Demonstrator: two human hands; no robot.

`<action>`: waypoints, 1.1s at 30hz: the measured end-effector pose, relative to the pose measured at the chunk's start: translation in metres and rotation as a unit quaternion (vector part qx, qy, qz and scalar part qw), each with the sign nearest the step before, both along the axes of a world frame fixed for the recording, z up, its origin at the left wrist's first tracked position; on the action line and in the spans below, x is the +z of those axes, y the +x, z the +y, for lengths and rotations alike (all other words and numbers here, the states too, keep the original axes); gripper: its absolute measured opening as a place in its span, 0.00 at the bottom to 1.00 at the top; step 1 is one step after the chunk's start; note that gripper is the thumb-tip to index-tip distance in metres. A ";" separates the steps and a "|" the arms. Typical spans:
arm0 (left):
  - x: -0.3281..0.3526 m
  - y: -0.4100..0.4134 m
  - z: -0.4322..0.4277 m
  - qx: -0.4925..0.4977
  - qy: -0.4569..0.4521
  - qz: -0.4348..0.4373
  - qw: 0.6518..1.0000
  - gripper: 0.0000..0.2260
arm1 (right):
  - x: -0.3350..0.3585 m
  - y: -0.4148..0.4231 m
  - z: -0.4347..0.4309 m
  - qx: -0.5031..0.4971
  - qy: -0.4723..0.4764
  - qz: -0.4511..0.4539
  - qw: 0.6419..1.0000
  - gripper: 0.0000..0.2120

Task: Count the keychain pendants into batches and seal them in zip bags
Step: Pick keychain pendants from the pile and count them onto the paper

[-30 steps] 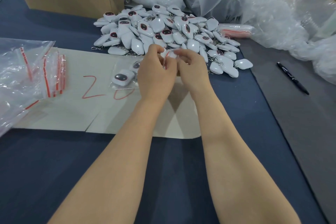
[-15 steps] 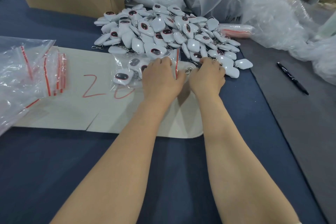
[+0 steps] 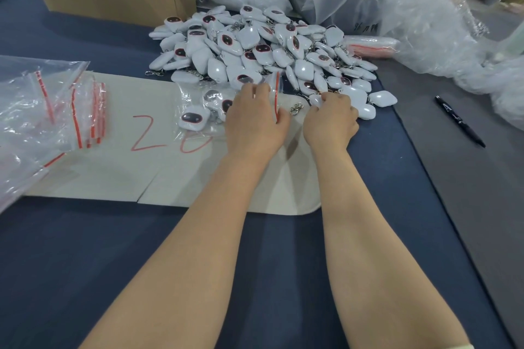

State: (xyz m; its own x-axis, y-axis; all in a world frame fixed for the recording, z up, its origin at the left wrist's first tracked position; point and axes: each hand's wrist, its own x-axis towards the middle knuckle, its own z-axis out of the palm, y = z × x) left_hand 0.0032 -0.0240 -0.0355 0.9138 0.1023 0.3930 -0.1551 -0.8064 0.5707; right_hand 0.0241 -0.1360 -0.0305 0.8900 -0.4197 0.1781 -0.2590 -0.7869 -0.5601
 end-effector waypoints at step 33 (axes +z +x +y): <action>-0.003 0.003 -0.003 -0.073 -0.024 0.060 0.995 0.14 | 0.005 0.003 0.024 0.145 0.621 -0.146 0.756 0.05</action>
State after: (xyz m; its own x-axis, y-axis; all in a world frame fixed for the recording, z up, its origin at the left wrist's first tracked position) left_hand 0.0066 -0.0273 -0.0382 0.9602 -0.0193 0.2785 -0.1975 -0.7522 0.6287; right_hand 0.0274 -0.1118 -0.0259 0.9753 -0.2203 0.0135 0.1014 0.3928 -0.9140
